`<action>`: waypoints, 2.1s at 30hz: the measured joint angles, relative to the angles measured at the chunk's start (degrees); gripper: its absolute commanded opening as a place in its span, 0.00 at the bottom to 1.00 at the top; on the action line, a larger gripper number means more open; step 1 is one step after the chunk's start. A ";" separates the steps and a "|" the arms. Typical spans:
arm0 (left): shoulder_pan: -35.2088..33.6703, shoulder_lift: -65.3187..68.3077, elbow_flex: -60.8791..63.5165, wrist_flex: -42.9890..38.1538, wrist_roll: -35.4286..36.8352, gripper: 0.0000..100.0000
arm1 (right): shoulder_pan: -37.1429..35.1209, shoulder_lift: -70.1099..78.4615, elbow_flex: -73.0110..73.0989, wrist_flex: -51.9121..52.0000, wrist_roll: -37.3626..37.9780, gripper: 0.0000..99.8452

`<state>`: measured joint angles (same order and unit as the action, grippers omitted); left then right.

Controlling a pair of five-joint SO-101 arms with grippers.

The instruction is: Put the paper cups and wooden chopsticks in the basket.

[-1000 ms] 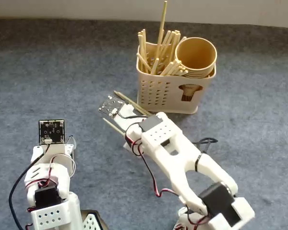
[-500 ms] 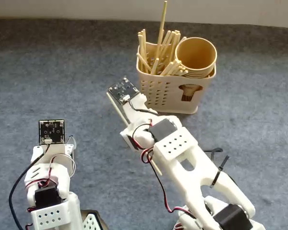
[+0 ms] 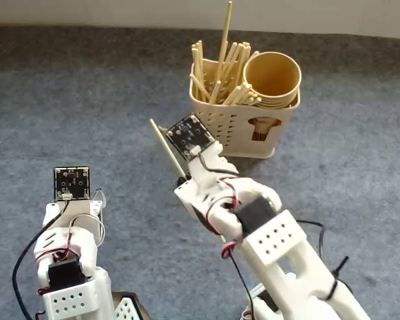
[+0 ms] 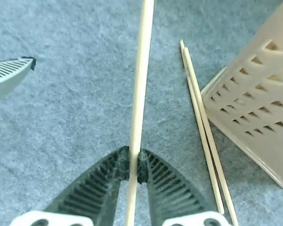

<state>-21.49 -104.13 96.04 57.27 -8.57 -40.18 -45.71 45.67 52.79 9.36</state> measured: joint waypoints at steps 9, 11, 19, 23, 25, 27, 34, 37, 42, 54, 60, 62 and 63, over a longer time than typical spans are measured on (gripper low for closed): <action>0.00 0.00 0.00 0.00 0.00 0.19 | 0.00 -16.79 10.73 -19.52 0.00 0.01; 0.00 0.00 0.00 0.00 0.00 0.19 | 0.00 -19.60 14.07 -26.73 0.00 0.01; 0.00 0.00 0.00 0.00 0.00 0.19 | 0.88 -22.15 19.34 -49.67 0.00 0.01; 0.00 0.00 0.00 0.00 0.00 0.19 | 4.04 -22.15 19.34 -54.24 0.00 0.01; 0.00 0.00 0.00 0.00 0.00 0.19 | 5.45 -22.15 19.34 -56.35 0.00 0.01; 0.00 0.00 0.00 0.00 0.00 0.19 | 7.03 -22.07 18.73 -58.02 0.00 0.01; 0.00 0.00 0.00 0.00 0.00 0.19 | 13.89 -11.52 10.37 -66.37 0.00 0.01; 0.00 0.00 0.00 0.00 0.00 0.19 | 16.26 -4.40 6.07 -68.66 0.00 0.01; 0.00 0.00 0.00 0.00 0.00 0.19 | 18.73 6.15 1.49 -71.47 0.00 0.01; 0.00 0.00 0.00 0.00 0.00 0.19 | 18.99 13.89 1.85 -71.82 0.00 0.04; 0.00 0.00 0.00 0.00 0.00 0.19 | 18.99 13.89 2.46 -68.75 0.00 0.16; 0.00 0.00 0.00 0.00 0.00 0.19 | 18.99 13.98 2.46 -65.58 -0.09 0.16; 0.00 0.00 0.00 0.00 0.00 0.19 | 19.16 13.80 2.37 -64.18 -0.09 0.16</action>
<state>-21.49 -104.13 96.04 57.27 -8.57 -21.01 -31.91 48.04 -11.38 9.27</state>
